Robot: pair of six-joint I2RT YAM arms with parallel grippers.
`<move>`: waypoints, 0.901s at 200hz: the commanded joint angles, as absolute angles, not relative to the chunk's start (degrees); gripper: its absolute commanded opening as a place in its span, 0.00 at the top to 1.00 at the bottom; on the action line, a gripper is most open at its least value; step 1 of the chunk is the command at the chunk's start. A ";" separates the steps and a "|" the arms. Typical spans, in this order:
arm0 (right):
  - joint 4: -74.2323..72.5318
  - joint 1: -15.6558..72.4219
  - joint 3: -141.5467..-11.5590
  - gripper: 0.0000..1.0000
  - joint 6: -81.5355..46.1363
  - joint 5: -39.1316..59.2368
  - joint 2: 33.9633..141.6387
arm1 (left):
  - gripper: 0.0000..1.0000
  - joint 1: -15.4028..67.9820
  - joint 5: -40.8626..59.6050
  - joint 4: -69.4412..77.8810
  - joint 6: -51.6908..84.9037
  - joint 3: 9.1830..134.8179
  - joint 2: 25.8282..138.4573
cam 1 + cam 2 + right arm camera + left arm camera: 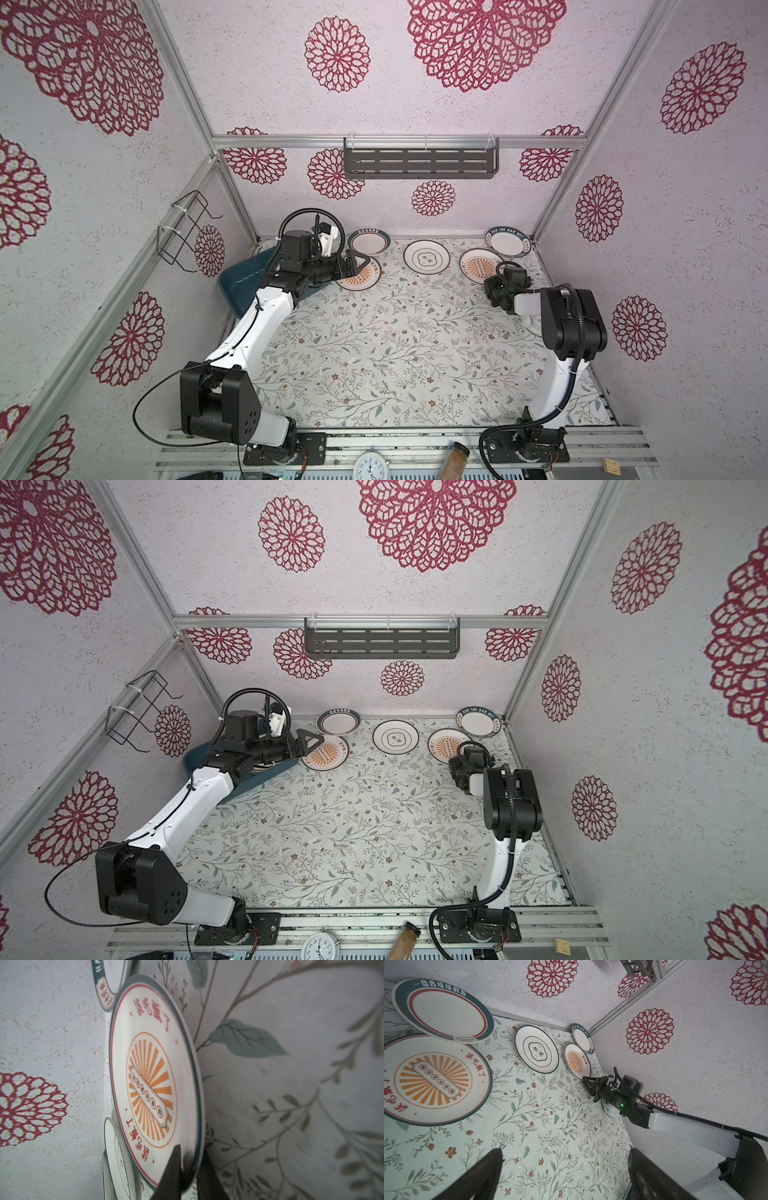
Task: Place the plates into the plastic bin on the countertop
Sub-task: 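Move the left gripper toward the table plates while the right grips another sunburst plate, then lift the second sunburst plate upright with the right gripper toward the left gripper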
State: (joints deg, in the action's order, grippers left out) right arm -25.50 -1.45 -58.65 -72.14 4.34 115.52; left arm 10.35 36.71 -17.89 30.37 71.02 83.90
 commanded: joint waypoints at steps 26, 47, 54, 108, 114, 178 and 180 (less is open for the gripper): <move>-24.94 -1.93 -55.80 0.98 -74.40 3.84 115.42 | 0.03 10.44 36.49 -18.32 29.53 72.77 82.18; -26.53 -2.02 -54.49 1.00 -74.72 4.37 113.34 | 0.03 10.44 36.39 -18.39 29.58 72.86 81.65; -26.80 -2.02 -53.96 1.00 -74.70 4.51 112.41 | 0.03 10.44 36.07 -18.54 29.60 72.84 81.50; -25.50 -1.93 -48.74 1.00 -70.40 5.15 102.39 | 0.03 10.42 35.81 -19.21 30.42 73.33 81.34; -24.85 -1.93 -48.36 1.00 -69.40 5.26 101.10 | 0.03 10.46 35.81 -19.20 30.50 73.39 81.44; -21.43 -1.85 -45.08 1.00 -64.28 6.60 93.81 | 0.03 10.46 35.92 -19.07 30.85 73.39 81.64; -21.42 -1.85 -45.22 1.00 -64.01 7.01 93.72 | 0.03 10.46 35.94 -19.07 30.85 73.39 81.69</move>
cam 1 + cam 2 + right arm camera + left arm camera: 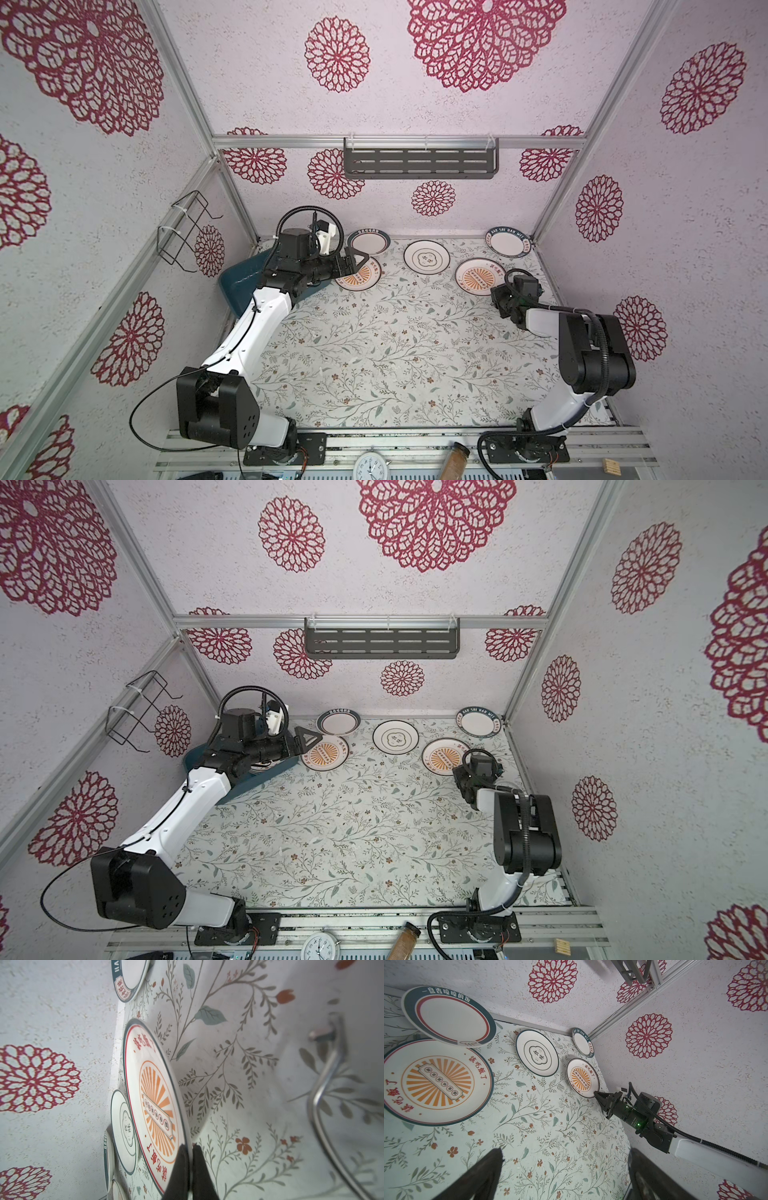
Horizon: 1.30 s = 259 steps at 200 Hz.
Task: Place the plates into the plastic bin on the countertop
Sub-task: 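Lift the second sunburst plate upright with the right gripper toward the left gripper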
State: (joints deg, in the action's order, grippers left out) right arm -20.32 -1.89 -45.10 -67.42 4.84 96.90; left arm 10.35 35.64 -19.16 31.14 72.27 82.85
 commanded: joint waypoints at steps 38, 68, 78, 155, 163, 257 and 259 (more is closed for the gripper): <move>-17.62 -0.42 -49.21 1.00 -57.92 14.53 90.33 | 0.03 10.46 36.62 -20.48 31.35 74.38 84.24; -13.95 2.91 -53.26 1.00 -53.94 19.66 87.43 | 0.03 10.52 37.61 -21.31 32.13 75.10 86.46; -11.52 4.49 -55.15 1.00 -52.40 20.47 86.69 | 0.03 10.55 37.68 -21.45 32.47 75.22 86.95; -7.54 15.85 -65.88 1.00 -47.64 34.05 88.30 | 0.01 10.72 39.86 -21.47 34.02 75.67 91.00; -7.69 16.69 -66.58 1.00 -47.57 35.38 88.67 | 0.01 10.71 39.85 -21.39 34.12 75.65 91.27; -10.59 21.47 -71.68 1.00 -49.72 42.42 92.67 | 0.32 10.81 41.77 -19.49 36.10 75.15 91.68; -10.58 21.52 -71.75 1.00 -49.76 42.42 92.71 | 0.33 10.83 41.78 -19.48 36.05 75.15 91.63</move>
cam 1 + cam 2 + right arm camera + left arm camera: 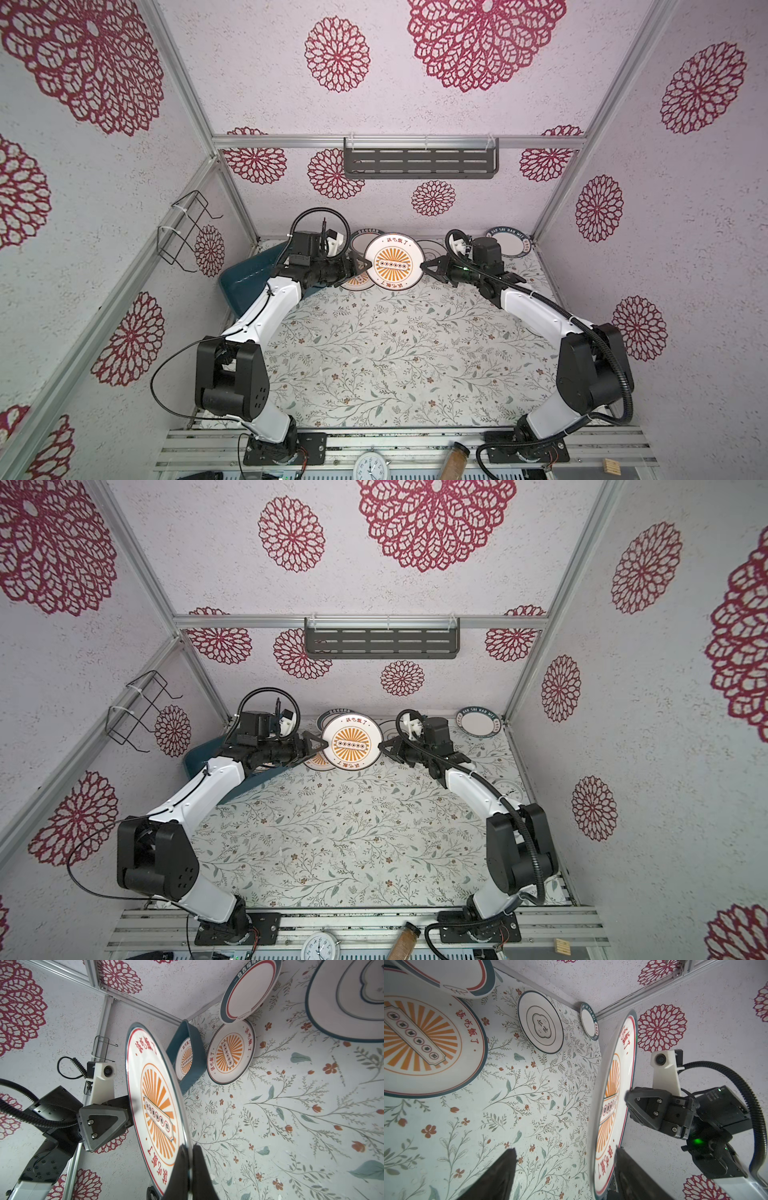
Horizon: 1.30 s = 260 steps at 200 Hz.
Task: Place the plates into the plastic bin on the countertop
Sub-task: 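Lift the second sunburst plate upright with the right gripper toward the left gripper, then grasp the upright sunburst plate rim with the left gripper while the right releases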
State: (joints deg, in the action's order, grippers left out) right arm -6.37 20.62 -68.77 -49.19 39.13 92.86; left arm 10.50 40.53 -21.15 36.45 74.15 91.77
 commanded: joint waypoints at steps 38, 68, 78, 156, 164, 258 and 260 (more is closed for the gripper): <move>-11.23 21.62 -72.06 1.00 -50.61 42.32 93.25 | 0.65 10.76 41.65 -18.46 36.22 74.53 90.88; -12.78 21.62 -71.73 1.00 -51.59 42.19 93.34 | 0.81 10.72 41.72 -18.44 36.08 74.53 90.63; -12.85 21.55 -71.75 1.00 -51.81 42.04 93.46 | 0.85 10.72 41.89 -18.41 36.16 74.62 90.62; -13.86 21.68 -70.81 0.30 -51.84 39.17 92.55 | 0.98 10.59 42.30 -18.20 35.84 74.53 89.84; -13.65 21.70 -70.70 0.27 -51.85 38.74 92.42 | 0.98 10.48 42.31 -18.20 35.78 74.53 89.80; -7.54 21.44 -73.54 0.11 -45.59 32.45 91.93 | 0.99 6.97 42.15 -18.43 35.36 74.71 89.67; -7.49 21.40 -73.49 0.11 -45.43 32.28 91.93 | 0.99 6.80 42.07 -18.45 35.38 74.71 89.76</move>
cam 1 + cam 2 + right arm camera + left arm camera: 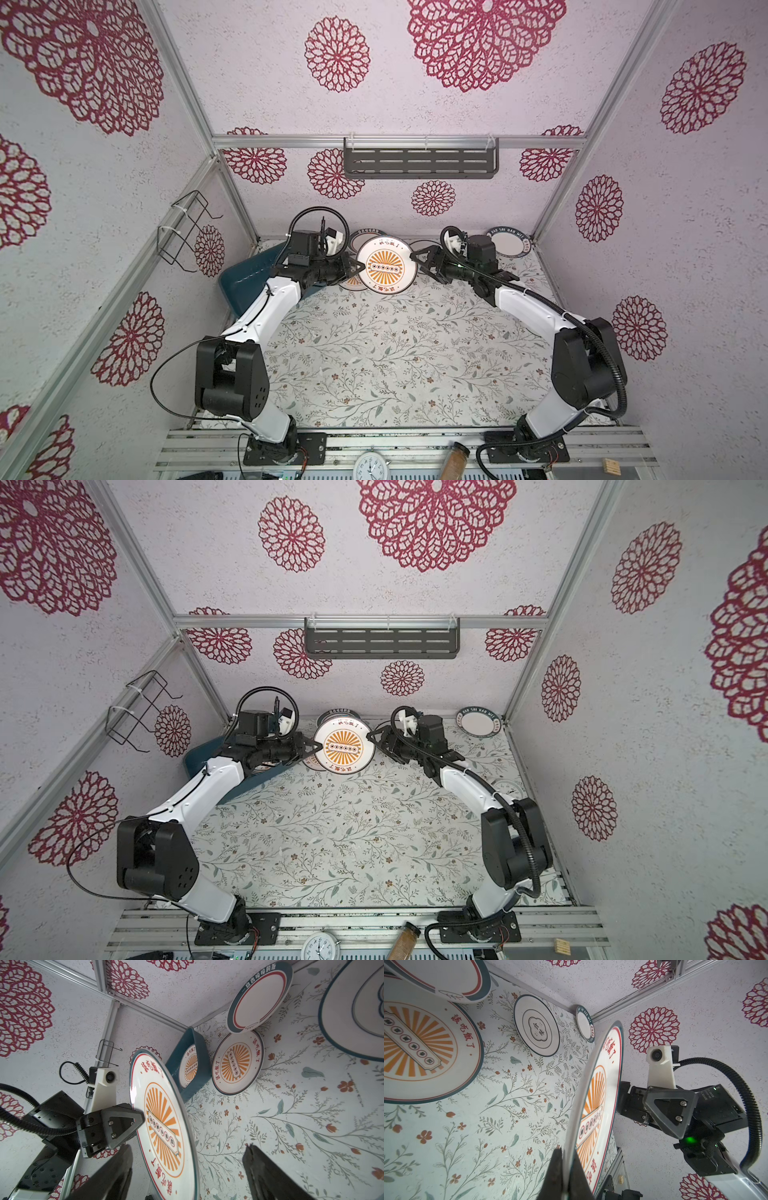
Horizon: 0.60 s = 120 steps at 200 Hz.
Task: Place the plates into the plastic bin on the countertop
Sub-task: 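Grasp the upright sunburst plate rim with the left gripper while the right releases, then carry the sunburst plate into the teal bin with the left gripper while the right withdraws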
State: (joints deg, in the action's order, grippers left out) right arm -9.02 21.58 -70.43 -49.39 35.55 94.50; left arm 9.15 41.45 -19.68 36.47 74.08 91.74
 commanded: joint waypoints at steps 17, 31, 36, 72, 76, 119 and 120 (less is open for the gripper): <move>-7.55 20.96 -73.49 0.09 -44.41 30.72 91.63 | 1.00 4.81 42.22 -18.78 34.78 75.01 90.22; -7.47 20.59 -73.18 0.08 -43.66 29.46 91.17 | 1.00 2.92 40.72 -21.11 33.41 75.98 90.82; -7.34 20.39 -73.13 0.08 -43.25 29.06 90.92 | 1.00 2.18 40.50 -21.53 33.09 76.16 90.94; -4.85 18.26 -72.26 0.04 -40.84 26.07 88.90 | 1.00 -4.35 37.76 -22.64 34.16 76.68 91.93; -4.68 17.97 -72.12 0.04 -40.70 25.80 88.61 | 1.00 -5.07 37.41 -23.01 34.27 76.79 92.13; -4.39 14.11 -69.06 0.01 -39.74 24.13 84.99 | 1.00 -12.76 36.74 -23.14 36.20 77.99 95.82; -4.39 14.04 -68.98 0.01 -39.69 24.11 84.90 | 1.00 -12.97 36.69 -23.13 36.29 78.02 95.99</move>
State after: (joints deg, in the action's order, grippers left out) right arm -4.60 15.97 -70.26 -42.09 26.50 89.03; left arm -9.58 36.80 -24.08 35.42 76.12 93.95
